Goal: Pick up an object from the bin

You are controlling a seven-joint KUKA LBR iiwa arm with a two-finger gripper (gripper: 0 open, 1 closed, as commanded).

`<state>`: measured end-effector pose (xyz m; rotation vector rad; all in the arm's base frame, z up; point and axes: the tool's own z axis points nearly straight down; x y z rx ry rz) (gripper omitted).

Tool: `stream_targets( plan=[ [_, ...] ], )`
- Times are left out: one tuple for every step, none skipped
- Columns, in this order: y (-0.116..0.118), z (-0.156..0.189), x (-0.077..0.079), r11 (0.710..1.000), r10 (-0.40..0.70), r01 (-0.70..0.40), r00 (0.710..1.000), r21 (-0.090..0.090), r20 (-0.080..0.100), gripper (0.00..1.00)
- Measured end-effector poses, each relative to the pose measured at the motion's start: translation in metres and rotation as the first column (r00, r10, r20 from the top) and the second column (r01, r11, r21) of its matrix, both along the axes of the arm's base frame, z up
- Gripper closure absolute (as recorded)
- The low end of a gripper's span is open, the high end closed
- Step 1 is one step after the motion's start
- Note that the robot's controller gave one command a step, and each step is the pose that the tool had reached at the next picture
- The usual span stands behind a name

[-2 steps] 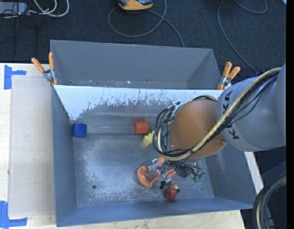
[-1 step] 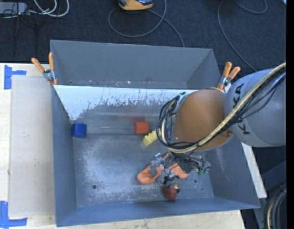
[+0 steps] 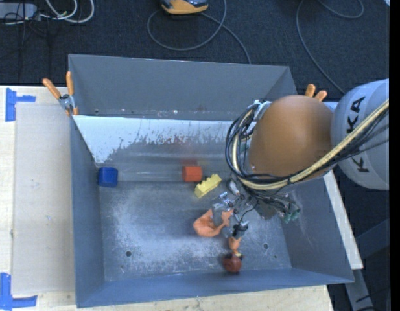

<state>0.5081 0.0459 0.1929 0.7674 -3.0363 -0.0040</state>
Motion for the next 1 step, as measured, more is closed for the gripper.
stream_targets(
  plan=[
    [0.0109, 0.0247, 0.0007, 1.000, 0.004, -0.004, 1.000, 0.000, 0.007, 1.00]
  ],
)
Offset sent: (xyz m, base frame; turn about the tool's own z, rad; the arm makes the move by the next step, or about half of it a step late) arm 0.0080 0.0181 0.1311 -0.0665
